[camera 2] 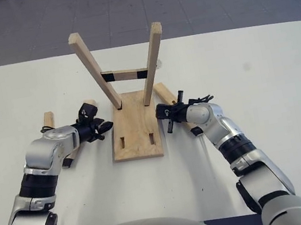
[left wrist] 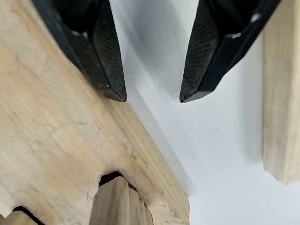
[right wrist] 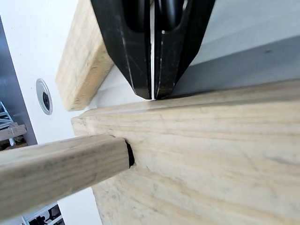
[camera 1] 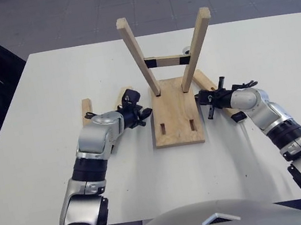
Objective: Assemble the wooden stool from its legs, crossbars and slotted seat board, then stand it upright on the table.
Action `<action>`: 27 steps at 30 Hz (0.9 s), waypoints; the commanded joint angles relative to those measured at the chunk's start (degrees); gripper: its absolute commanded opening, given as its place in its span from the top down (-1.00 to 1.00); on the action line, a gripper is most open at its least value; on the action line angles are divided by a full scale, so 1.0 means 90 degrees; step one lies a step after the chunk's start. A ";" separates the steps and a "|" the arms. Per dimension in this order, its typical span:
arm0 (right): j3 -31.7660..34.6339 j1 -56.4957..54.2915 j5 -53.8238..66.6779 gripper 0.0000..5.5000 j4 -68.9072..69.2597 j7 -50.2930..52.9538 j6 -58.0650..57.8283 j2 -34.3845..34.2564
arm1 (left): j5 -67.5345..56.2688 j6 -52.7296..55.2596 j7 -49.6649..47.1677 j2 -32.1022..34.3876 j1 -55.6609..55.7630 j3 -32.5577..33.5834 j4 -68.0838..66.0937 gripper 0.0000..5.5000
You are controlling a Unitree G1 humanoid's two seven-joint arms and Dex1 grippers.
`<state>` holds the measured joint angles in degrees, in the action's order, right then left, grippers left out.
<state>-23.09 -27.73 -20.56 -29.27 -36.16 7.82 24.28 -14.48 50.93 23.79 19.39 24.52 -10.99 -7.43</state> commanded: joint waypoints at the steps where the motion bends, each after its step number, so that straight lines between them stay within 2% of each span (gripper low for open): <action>1: -0.0064 -0.0202 -0.0020 0.96 -0.0061 0.0054 0.0079 -0.0237 | 0.0045 -0.0554 0.0136 -0.0201 0.0447 0.0217 -0.0419 0.23; 4: 0.0369 0.0065 0.0239 0.96 0.0672 0.0260 -0.0287 -0.0135 | 0.0073 -0.0504 0.0094 0.0014 0.0150 0.0422 0.0235 0.23; 8: 0.1761 0.1222 0.1520 0.96 0.3505 0.0581 -0.2308 -0.0485 | 0.0101 -0.0821 -0.0774 0.0104 -0.0898 0.1773 0.2339 0.23; 13: 0.2611 0.1876 0.2250 0.69 0.4649 0.1142 -0.3880 -0.0834 | 0.0485 -0.1469 -0.1513 0.0101 -0.2305 0.2909 0.2660 -0.01; 15: 0.2726 0.1962 0.2328 0.56 0.4783 0.1300 -0.4150 -0.0845 | 0.0626 -0.1884 -0.1612 0.0077 -0.2938 0.3180 0.2455 -0.14; 17: 0.2760 0.2042 0.2340 0.47 0.4860 0.1414 -0.4295 -0.0811 | 0.0662 -0.2188 -0.1662 -0.0015 -0.3334 0.3319 0.2234 -0.16; 21: 0.2570 0.2093 0.2287 0.47 0.4832 0.1450 -0.4345 -0.0722 | 0.0419 -0.2442 -0.1502 -0.0317 -0.3573 0.3359 0.1750 -0.16; 27: 0.2268 0.2085 0.2310 0.47 0.4872 0.1356 -0.4337 -0.0659 | 0.0523 -0.2924 -0.1363 -0.0157 -0.3192 0.3257 0.0646 -0.16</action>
<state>-1.98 -8.96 0.19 13.99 -23.83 -30.45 17.62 -10.48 25.10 10.98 16.67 -5.55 18.84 2.15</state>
